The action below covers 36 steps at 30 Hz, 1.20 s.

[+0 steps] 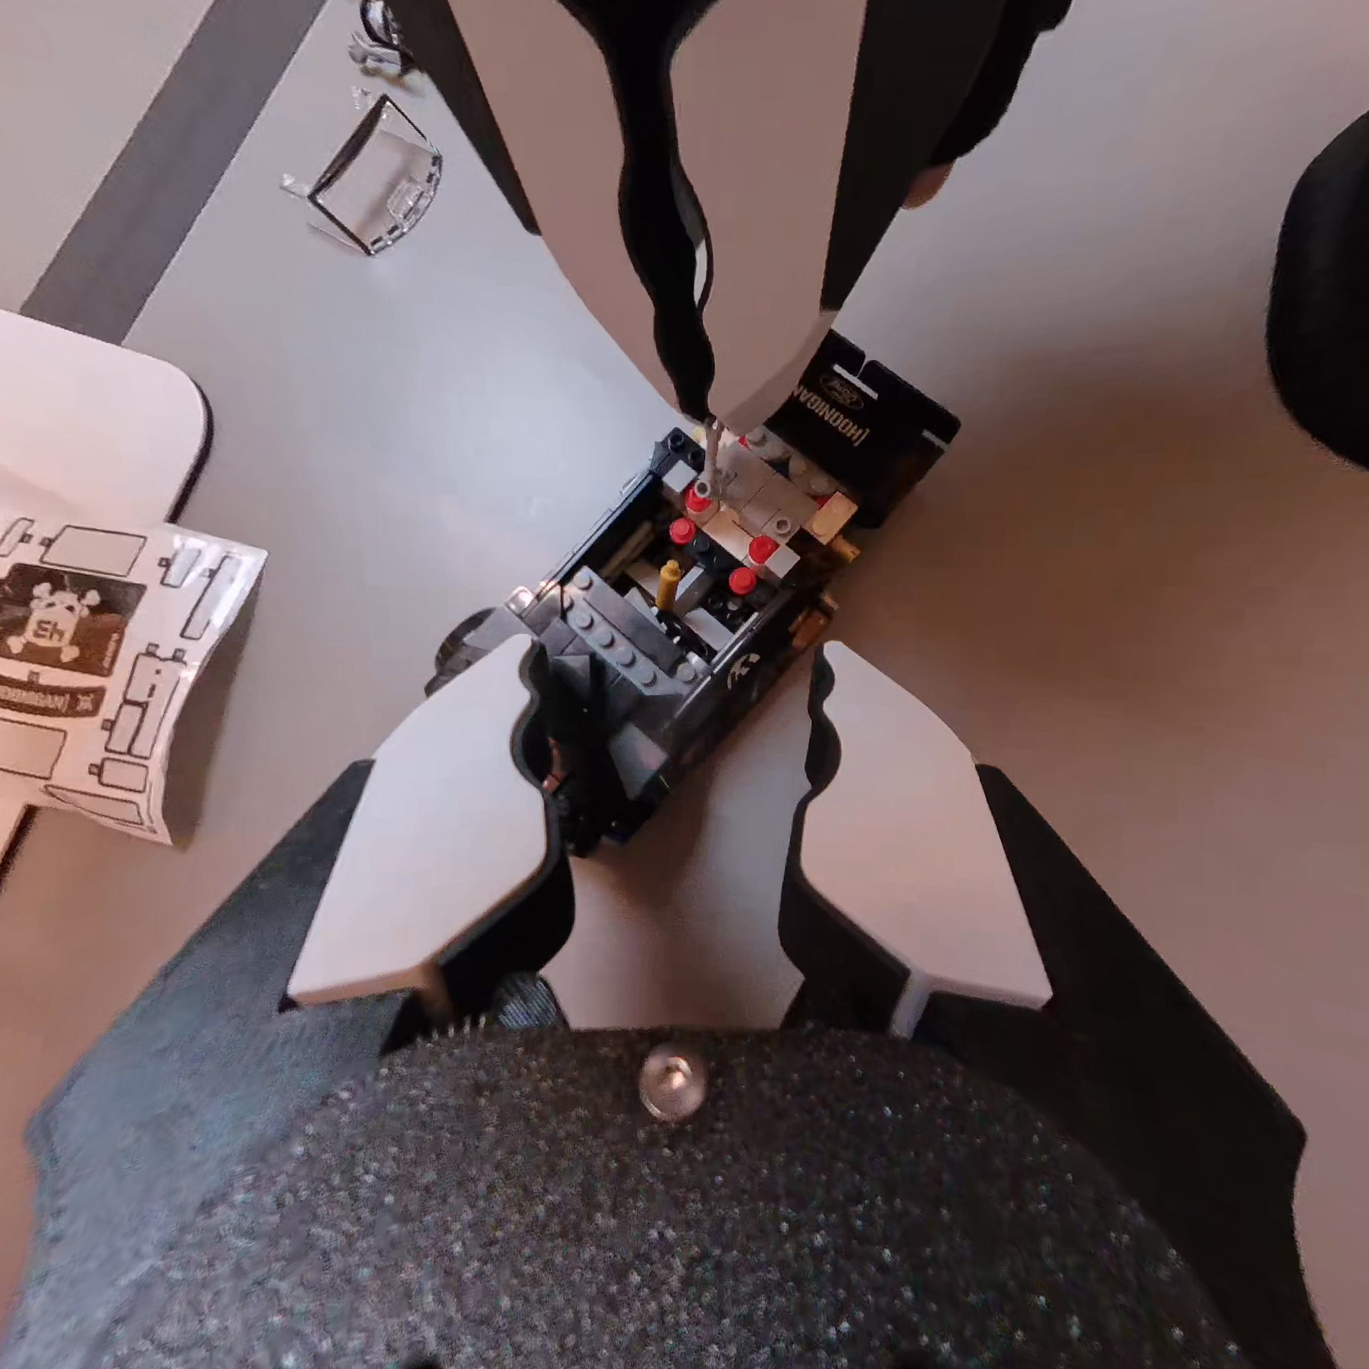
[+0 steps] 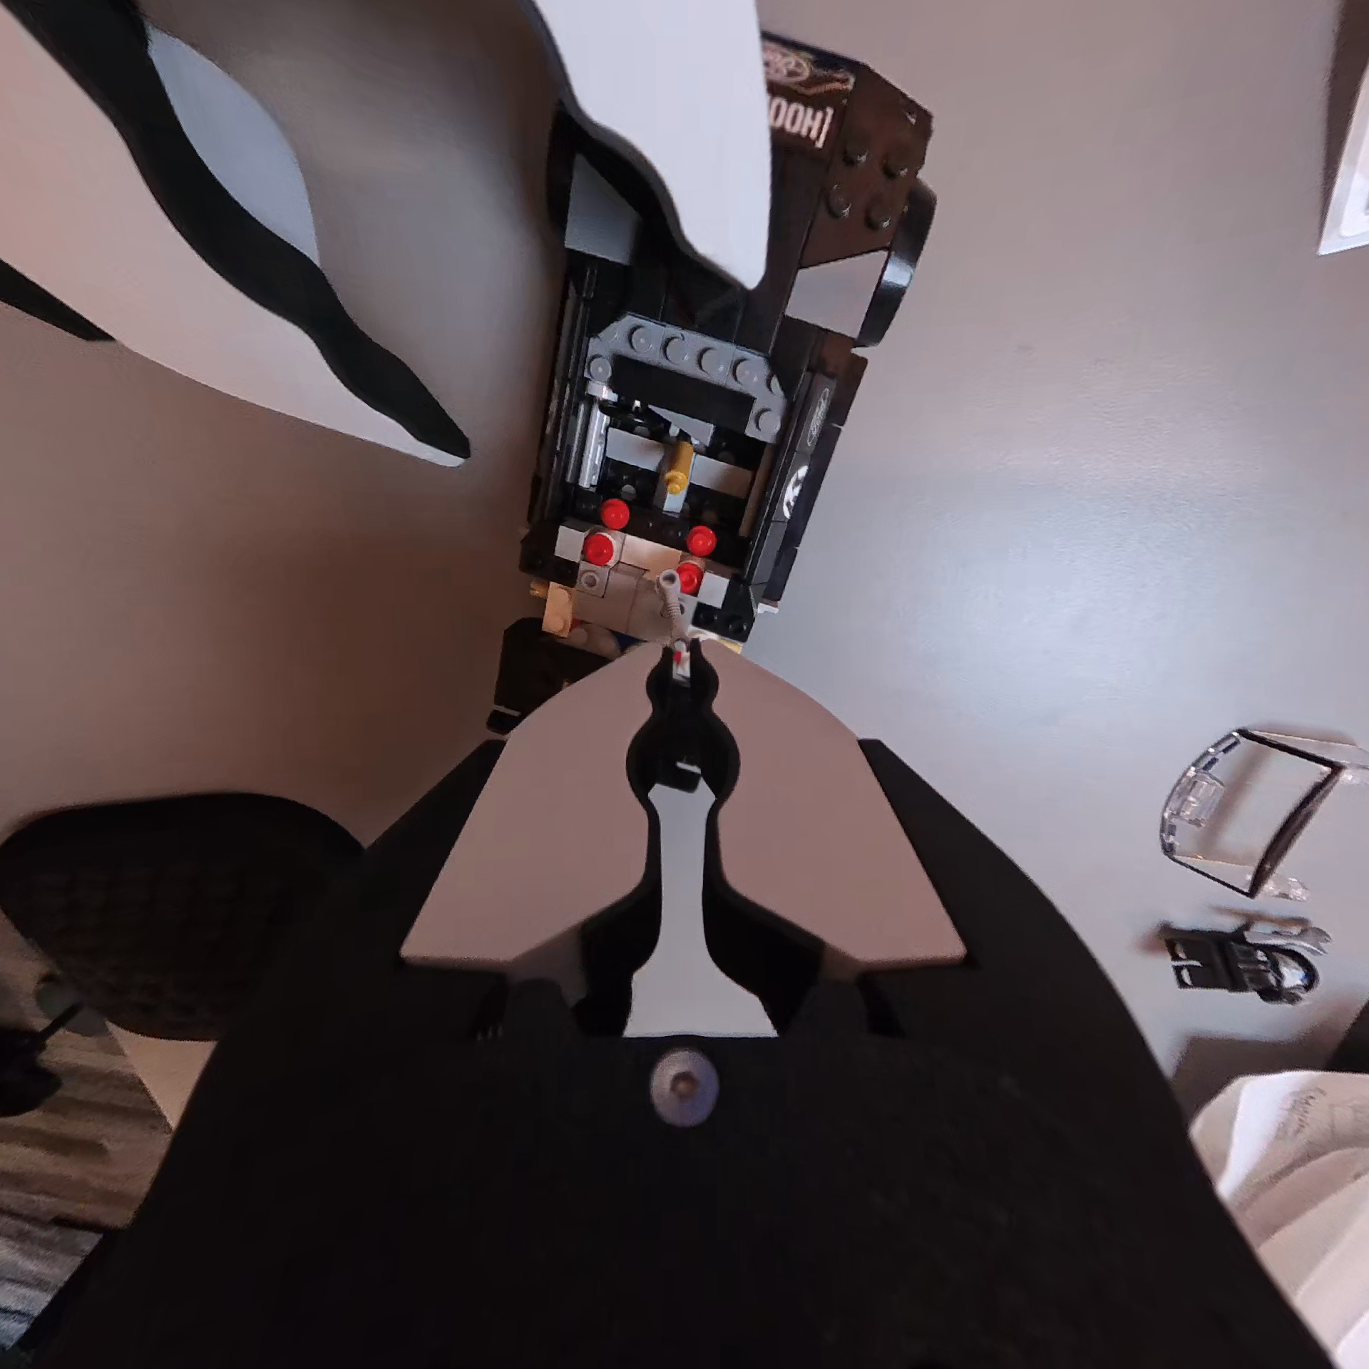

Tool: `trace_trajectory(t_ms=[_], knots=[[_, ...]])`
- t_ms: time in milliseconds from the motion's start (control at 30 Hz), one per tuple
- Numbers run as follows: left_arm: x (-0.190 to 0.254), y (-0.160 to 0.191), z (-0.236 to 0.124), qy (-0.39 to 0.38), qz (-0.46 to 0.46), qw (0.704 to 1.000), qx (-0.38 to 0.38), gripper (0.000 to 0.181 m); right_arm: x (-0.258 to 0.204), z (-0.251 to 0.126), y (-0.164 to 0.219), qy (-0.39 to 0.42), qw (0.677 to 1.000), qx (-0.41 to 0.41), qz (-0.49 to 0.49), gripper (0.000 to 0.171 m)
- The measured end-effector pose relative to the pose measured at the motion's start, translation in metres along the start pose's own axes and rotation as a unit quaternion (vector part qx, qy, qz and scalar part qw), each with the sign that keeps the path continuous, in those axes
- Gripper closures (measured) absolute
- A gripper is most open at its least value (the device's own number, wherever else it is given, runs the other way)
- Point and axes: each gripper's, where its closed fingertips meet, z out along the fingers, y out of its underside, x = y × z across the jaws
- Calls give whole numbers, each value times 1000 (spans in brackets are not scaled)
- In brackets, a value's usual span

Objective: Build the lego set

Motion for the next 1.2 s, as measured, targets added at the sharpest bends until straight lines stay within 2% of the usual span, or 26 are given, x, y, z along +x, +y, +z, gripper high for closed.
trace_trajectory(t_ms=[200, 333, 500, 600, 833, 900, 1000, 1067, 1200], knots=[[26, -8, 11, 25, -15, 1000, 11, 126, -2, 2, -2, -9, 1000, -9, 26, 167], [31, -6, 19, 18, 19, 999, -19, 132, -1, 2, 0, -8, 999, -16, 32, 167], [25, 8, 28, -12, 126, 990, -66, 150, -4, 4, 2, -10, 999, -17, 32, 167], [21, 11, 25, -1, 175, 981, -80, 159, -7, 5, 2, -13, 999, -16, 36, 167], [4, 23, 13, 53, 321, 944, -62, 158, -16, 2, -8, -28, 998, -2, 60, 167], [0, 20, 7, 68, 301, 950, -39, 151, -16, 0, -13, -23, 997, 4, 67, 167], [2, 2, -6, 95, 189, 977, 23, 143, -12, -2, -18, -17, 997, 6, 80, 167], [10, -13, -11, 114, 118, 984, 71, 139, -10, 0, -20, -20, 996, -4, 90, 167], [20, -19, 1, 106, 48, 990, 78, 132, -8, 7, -23, -32, 993, -30, 107, 167]])
